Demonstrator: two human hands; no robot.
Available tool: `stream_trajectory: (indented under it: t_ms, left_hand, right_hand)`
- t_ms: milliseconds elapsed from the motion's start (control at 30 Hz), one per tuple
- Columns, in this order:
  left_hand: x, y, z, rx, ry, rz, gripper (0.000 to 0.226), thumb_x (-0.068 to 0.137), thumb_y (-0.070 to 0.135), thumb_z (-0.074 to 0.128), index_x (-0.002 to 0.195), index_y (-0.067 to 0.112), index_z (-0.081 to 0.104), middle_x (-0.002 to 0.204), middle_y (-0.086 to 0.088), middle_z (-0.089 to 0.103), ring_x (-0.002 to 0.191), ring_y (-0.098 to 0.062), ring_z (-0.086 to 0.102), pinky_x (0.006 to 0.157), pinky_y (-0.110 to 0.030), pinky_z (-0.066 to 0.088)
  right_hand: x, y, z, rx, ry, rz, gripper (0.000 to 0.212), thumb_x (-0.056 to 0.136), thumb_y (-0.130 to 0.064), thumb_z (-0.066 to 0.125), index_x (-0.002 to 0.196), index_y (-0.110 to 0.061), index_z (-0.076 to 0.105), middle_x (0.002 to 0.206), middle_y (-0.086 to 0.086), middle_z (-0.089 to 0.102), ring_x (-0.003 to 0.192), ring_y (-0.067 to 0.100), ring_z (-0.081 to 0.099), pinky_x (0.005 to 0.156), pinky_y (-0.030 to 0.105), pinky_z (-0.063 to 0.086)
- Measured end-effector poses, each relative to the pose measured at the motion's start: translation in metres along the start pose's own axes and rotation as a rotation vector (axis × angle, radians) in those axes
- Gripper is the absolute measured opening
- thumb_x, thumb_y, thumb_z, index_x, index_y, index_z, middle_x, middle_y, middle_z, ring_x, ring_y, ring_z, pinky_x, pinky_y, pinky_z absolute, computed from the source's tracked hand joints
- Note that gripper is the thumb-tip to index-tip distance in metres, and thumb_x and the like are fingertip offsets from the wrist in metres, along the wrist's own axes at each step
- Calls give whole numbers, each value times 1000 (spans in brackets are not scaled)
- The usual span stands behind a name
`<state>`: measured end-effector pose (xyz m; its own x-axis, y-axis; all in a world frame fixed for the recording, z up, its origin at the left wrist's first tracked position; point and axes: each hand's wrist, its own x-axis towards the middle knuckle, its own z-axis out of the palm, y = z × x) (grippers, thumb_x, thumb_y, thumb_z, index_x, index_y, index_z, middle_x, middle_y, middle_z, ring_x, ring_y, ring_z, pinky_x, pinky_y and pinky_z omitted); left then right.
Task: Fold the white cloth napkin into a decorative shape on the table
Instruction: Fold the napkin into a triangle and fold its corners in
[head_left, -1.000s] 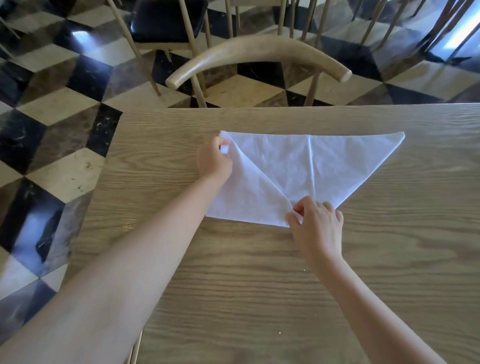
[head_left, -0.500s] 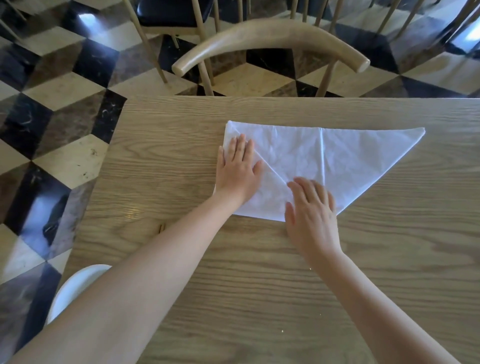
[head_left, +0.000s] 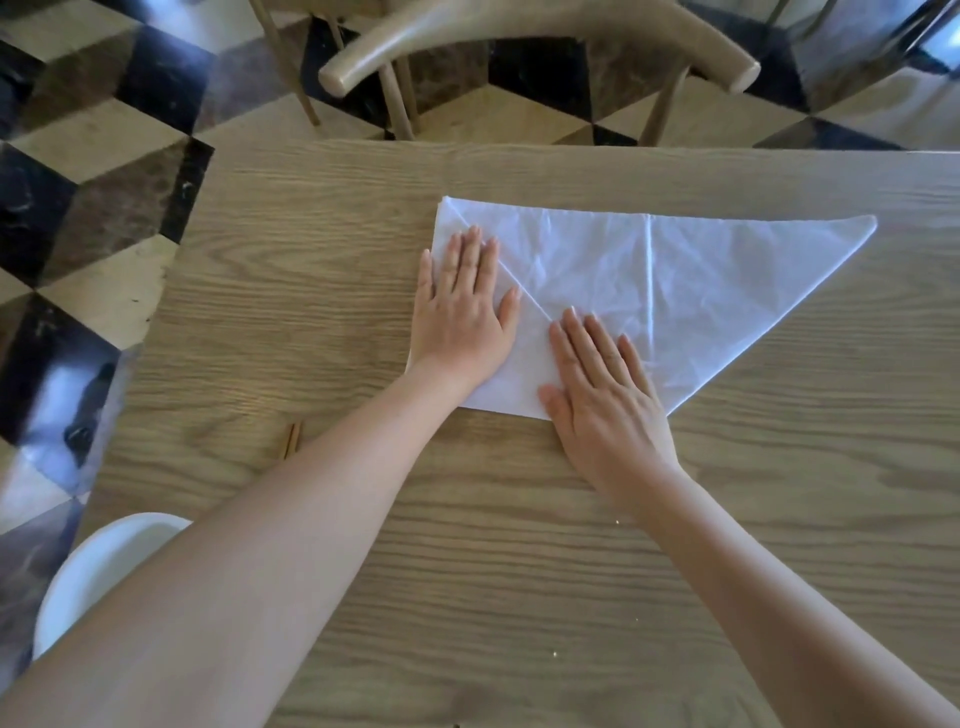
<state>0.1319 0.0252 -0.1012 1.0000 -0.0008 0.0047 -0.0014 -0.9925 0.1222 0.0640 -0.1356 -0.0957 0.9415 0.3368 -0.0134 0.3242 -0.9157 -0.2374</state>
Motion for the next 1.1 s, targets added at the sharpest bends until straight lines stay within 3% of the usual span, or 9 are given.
stream_trajectory:
  t_ms: [267, 433, 700, 800, 967, 1100]
  left_hand:
    - [-1, 1, -3, 1, -7, -5, 61, 96, 43, 18, 148, 13, 4, 158, -5, 1, 144, -17, -6, 117, -42, -7]
    - [10, -7, -6, -13, -51, -57, 66, 94, 49, 18, 148, 18, -1, 158, 4, -4, 143, -10, -9, 116, -44, -9]
    - [25, -16, -12, 51, -91, -126, 61, 95, 45, 10, 147, 17, -6, 157, 3, -11, 143, -19, -14, 114, -49, -11]
    - [17, 12, -13, 19, -65, -87, 60, 97, 42, 11, 147, 14, -5, 157, -2, -11, 143, -19, -16, 114, -49, -13]
    - [-10, 73, 2, -102, -120, 111, 61, 96, 45, 13, 147, 16, -3, 158, -1, -7, 143, -16, -13, 115, -45, -13]
    - [-9, 70, 6, -56, -73, 109, 68, 88, 48, 4, 148, 16, 3, 158, -2, 1, 144, -17, -5, 113, -44, -13]
  right_hand:
    - [0, -3, 0, -16, 13, 26, 58, 94, -40, 23, 146, -13, 22, 154, 4, 20, 143, 15, 11, 115, 36, 6]
    - [-5, 1, -2, -22, -4, 57, 58, 95, -44, 25, 146, -17, 19, 155, 0, 16, 143, 13, 10, 116, 35, 6]
    - [-18, 36, -15, -15, -14, 265, 65, 90, -52, 3, 148, -23, 6, 154, -11, -2, 141, 3, -8, 114, 24, -14]
    - [-8, 49, -20, -15, 15, 373, 71, 86, -53, -1, 148, -18, 3, 156, -6, -4, 140, 4, -11, 113, 24, -15]
    - [20, 57, -17, -23, -30, 130, 66, 89, -49, 9, 147, -18, 16, 155, -4, 9, 141, 7, -1, 115, 27, -6]
    - [35, 101, -28, -30, -53, 164, 71, 85, -58, 5, 147, -26, 4, 152, -14, -5, 140, 1, -9, 116, 28, -6]
